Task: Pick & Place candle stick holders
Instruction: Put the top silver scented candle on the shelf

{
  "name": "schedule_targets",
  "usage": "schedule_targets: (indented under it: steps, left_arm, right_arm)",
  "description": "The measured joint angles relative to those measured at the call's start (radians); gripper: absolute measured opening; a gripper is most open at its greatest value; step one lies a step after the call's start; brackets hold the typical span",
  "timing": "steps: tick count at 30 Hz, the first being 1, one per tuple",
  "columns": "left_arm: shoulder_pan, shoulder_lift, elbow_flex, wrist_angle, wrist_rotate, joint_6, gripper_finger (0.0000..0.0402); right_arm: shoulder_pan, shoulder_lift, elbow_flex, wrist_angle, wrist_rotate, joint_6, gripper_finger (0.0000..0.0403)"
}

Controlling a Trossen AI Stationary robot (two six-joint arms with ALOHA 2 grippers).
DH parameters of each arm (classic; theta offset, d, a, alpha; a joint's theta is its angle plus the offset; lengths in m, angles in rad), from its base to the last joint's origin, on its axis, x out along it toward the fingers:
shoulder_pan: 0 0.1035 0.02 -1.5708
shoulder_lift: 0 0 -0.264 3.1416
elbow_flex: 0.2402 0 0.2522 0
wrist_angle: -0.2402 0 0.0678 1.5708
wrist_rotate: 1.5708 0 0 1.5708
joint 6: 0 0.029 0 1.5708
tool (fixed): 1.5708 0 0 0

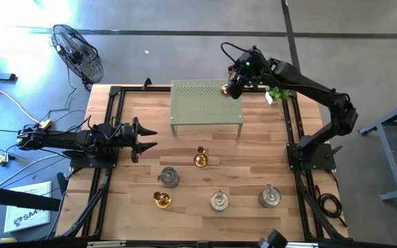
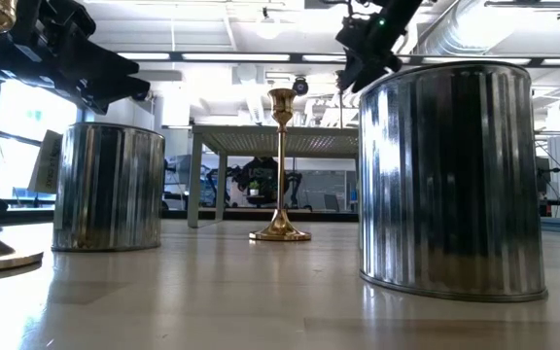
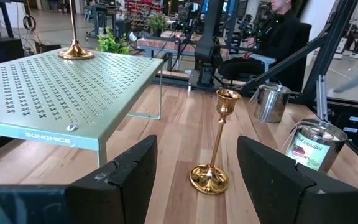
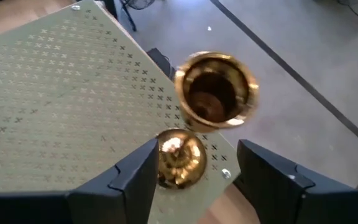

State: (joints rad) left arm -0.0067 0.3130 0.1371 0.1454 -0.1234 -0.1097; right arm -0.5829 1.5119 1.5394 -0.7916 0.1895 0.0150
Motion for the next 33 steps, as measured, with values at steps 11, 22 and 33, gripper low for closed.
schedule_targets:
  steps: [11,22,33]
  left_arm:
    - [0.0,0.0,0.0,-0.026,0.001,0.0,0.0218]
    - [0.0,0.0,0.0,-0.03,0.001,0.0,0.0218]
    - [0.0,0.0,0.0,-0.044,0.002,0.0,0.0218]
  right_arm:
    - [0.051,-0.102,0.0,-0.114,0.03,0.065,0.0229]
    - [0.221,-0.248,0.001,-0.287,-0.074,0.206,0.0227]
    - [0.553,-0.299,0.001,-0.466,-0.083,0.417,0.0223]
